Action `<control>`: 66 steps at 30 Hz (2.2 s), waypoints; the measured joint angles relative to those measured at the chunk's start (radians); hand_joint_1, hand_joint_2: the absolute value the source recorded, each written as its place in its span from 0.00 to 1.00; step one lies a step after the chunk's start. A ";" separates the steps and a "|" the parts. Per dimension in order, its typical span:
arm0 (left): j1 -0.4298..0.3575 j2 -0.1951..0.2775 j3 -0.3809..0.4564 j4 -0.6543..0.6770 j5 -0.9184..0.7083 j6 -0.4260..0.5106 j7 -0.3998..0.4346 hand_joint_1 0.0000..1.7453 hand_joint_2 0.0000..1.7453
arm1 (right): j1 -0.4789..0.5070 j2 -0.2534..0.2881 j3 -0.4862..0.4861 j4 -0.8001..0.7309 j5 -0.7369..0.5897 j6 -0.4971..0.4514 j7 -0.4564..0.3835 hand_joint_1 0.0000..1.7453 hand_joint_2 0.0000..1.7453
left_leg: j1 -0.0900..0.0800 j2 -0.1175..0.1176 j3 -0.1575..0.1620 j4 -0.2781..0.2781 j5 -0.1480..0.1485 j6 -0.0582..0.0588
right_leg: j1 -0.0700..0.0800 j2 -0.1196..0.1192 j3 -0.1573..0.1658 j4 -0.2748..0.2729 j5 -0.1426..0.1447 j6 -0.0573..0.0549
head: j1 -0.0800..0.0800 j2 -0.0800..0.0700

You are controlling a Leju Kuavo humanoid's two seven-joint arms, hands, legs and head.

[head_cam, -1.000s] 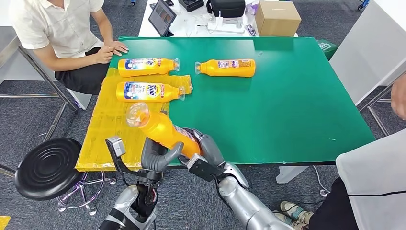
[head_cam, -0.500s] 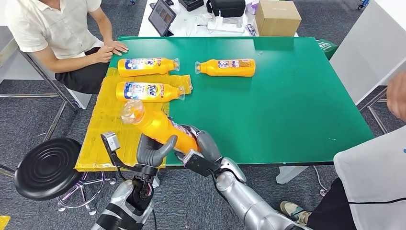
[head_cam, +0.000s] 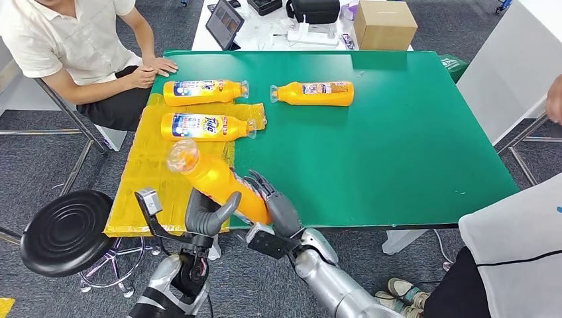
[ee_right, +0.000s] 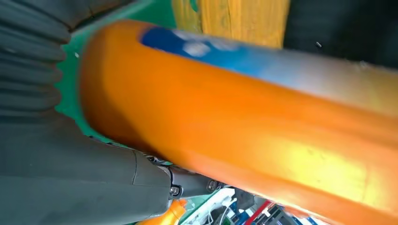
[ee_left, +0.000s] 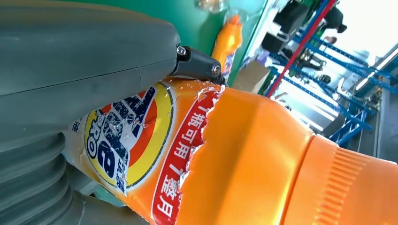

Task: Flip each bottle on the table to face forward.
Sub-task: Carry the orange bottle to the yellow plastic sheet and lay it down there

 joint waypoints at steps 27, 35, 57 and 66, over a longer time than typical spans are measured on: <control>-0.068 0.067 0.121 0.014 -1.003 0.743 -0.065 1.00 1.00 | 0.183 -0.096 -0.029 -0.274 -0.067 -0.189 -0.001 0.00 0.00 | 0.000 0.000 0.000 0.000 0.000 0.000 | 0.000 0.000 0.000 0.000 0.000 0.000 | 0.000 0.000; -0.319 0.072 0.109 0.423 -1.317 0.691 0.076 1.00 1.00 | 0.178 -0.076 -0.016 -0.286 -0.119 -0.170 -0.002 0.00 0.00 | 0.000 0.000 0.000 0.000 0.002 -0.001 | 0.000 0.000 0.000 0.000 0.002 -0.003 | 0.000 0.000; -0.599 0.036 0.040 0.910 -1.382 0.188 0.264 0.00 1.00 | 0.169 -0.067 0.059 -0.284 -0.234 -0.159 -0.002 0.00 0.00 | 0.000 0.001 0.001 0.000 0.002 -0.001 | 0.000 0.000 0.000 0.001 0.002 -0.003 | 0.000 0.000; -0.609 0.007 0.046 0.918 -1.404 0.224 0.281 0.00 1.00 | 0.169 -0.070 0.063 -0.272 -0.244 -0.178 -0.002 0.00 0.00 | 0.000 0.000 0.000 0.000 0.002 -0.001 | 0.000 0.000 0.000 0.001 0.002 -0.003 | 0.000 0.000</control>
